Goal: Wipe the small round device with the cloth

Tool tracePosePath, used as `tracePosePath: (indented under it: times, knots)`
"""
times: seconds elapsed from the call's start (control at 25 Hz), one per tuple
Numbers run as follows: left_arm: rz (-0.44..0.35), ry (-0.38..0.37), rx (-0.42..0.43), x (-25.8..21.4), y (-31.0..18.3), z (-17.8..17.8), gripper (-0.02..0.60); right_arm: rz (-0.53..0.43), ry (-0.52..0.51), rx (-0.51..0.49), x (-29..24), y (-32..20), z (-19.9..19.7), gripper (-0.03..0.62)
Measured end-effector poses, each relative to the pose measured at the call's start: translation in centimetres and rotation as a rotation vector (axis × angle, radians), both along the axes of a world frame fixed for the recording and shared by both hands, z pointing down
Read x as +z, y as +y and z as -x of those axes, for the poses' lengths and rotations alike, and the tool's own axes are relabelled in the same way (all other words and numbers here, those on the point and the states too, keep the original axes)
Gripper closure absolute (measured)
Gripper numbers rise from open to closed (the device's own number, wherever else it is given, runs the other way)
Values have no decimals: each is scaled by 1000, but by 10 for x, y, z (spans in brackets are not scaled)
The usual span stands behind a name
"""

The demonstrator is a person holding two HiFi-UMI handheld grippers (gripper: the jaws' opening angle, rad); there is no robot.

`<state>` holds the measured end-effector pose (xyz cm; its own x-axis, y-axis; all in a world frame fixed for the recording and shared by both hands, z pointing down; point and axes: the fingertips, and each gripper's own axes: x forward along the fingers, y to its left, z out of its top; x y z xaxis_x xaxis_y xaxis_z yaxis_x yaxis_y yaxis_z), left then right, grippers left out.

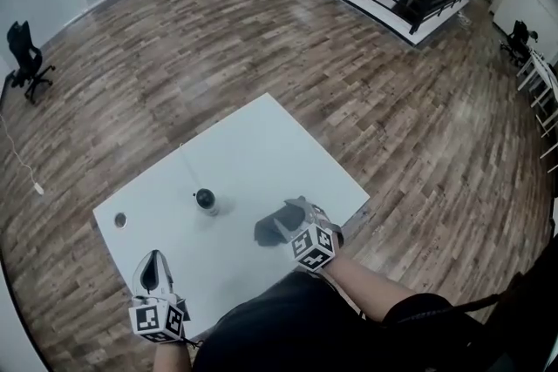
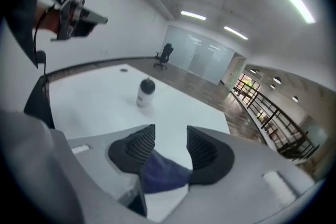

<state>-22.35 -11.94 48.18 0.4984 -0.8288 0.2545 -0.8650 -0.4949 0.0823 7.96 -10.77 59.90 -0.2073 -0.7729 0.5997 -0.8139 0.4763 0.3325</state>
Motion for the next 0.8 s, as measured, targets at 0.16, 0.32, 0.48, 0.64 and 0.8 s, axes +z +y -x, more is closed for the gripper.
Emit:
tracePosePath:
  times: [0.16, 0.32, 0.48, 0.64, 0.8]
  knots:
    - [-15, -16, 58, 1, 13, -28, 574, -116, -421, 6, -48, -2, 39, 408]
    - [8, -18, 61, 10, 22, -37, 574, -54, -502, -21, -37, 5, 72, 592]
    - [67, -21, 3, 27, 30, -19, 574, -28, -450, -63, -24, 12, 84, 592]
    - [93, -9, -17, 37, 34, -15, 574, 8, -445, -50, -13, 11, 80, 592]
    - [93, -10, -36, 39, 36, -12, 574, 24, -443, -53, -5, 11, 81, 592]
